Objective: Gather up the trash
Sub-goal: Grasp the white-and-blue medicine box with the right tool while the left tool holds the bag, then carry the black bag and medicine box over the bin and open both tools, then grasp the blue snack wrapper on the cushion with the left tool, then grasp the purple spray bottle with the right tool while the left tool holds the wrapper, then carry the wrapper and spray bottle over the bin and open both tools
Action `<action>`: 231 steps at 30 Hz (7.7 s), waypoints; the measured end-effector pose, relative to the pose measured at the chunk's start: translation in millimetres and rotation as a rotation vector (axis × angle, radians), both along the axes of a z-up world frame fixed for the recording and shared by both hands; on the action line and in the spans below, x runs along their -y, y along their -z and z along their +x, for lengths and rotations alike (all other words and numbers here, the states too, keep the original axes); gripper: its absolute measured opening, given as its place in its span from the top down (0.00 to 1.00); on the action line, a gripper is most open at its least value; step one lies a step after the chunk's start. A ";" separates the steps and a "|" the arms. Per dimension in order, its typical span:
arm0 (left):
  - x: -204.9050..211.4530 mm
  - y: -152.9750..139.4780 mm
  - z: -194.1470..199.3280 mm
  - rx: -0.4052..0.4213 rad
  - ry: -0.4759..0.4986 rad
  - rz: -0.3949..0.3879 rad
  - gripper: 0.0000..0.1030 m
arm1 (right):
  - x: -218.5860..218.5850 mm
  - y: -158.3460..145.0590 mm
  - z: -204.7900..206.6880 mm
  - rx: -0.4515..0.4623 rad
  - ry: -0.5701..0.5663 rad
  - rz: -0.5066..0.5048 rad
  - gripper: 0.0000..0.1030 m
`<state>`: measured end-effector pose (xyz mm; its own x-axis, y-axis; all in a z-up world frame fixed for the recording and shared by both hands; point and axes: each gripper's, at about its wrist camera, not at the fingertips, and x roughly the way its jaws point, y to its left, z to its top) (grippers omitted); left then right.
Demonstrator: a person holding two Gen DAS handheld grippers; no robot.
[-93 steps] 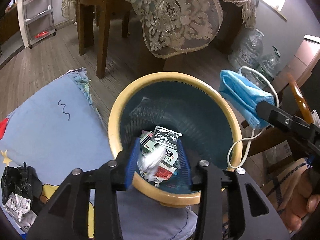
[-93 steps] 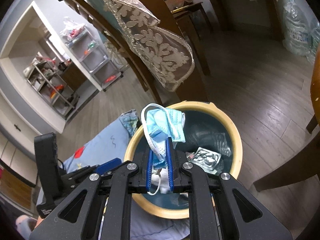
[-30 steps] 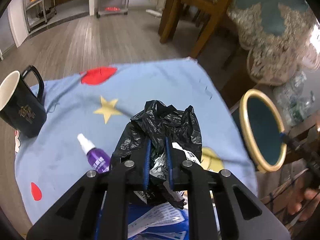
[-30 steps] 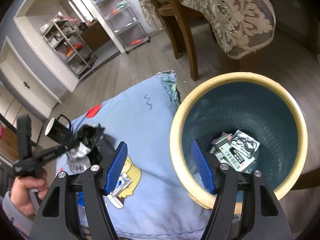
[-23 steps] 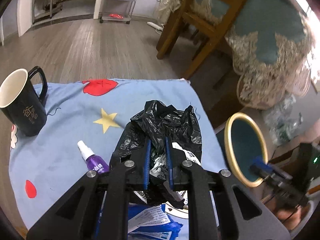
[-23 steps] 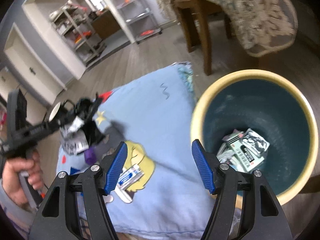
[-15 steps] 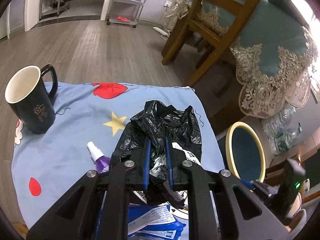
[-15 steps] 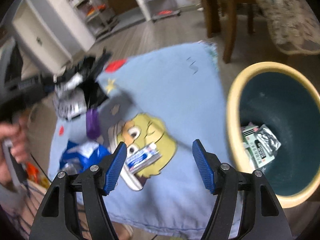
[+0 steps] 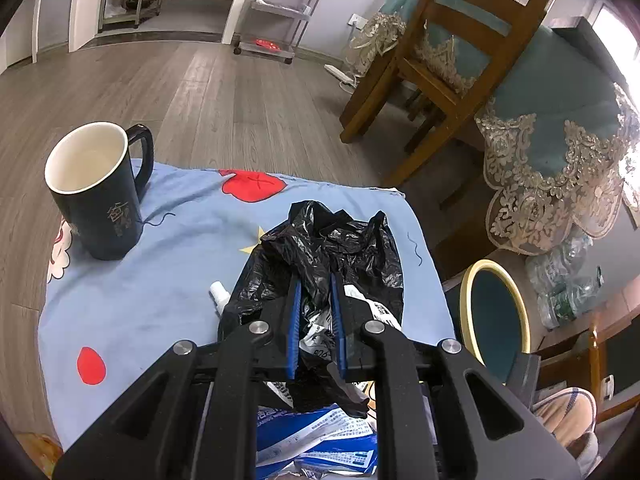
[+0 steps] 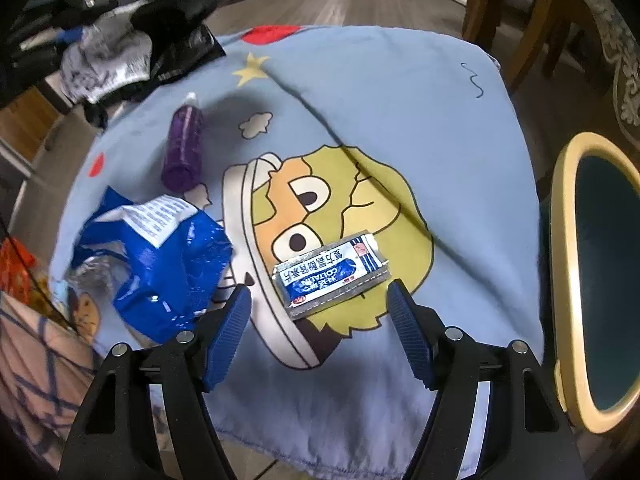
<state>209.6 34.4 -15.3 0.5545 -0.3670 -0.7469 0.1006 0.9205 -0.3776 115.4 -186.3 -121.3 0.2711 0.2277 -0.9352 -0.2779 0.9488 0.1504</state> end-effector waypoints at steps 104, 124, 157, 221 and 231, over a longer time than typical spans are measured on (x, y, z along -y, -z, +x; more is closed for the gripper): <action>261.0 20.2 2.2 -0.054 0.389 -0.047 0.46 | 265.4 -67.4 -38.2 0.238 0.751 0.246 0.67; 111.2 3.0 -6.7 -0.011 0.197 0.024 0.39 | 209.7 -68.4 -14.1 0.218 0.639 0.288 0.52; 52.9 81.7 -75.1 -0.170 0.373 0.318 0.44 | 107.9 -69.8 1.1 0.177 0.389 0.275 0.42; -88.1 54.0 -44.7 -0.161 -0.224 0.065 0.93 | -142.6 5.5 70.9 0.078 -0.232 0.001 0.67; -63.1 46.7 -39.0 -0.134 -0.164 0.059 0.93 | -70.7 -19.8 47.5 0.087 -0.104 0.122 0.68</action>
